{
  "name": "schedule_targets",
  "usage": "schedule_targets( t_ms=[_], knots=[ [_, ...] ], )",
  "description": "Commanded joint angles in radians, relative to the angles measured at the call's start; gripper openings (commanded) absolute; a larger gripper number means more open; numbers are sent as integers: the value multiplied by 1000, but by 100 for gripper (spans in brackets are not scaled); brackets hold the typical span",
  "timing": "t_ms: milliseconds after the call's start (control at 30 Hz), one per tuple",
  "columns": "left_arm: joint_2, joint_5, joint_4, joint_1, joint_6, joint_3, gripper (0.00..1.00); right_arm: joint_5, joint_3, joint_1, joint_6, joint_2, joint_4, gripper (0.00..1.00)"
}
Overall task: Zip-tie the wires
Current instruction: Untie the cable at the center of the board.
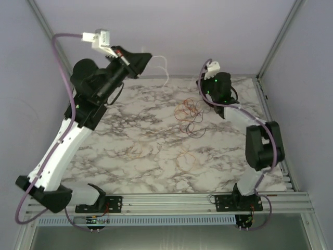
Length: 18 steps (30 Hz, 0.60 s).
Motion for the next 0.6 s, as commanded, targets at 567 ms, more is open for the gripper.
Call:
schedule_targets(
  t_ms=[567],
  knots=[
    [-374,-7,-314,173,170,-604,0,431,271,44,41,-516,-964,0]
  ],
)
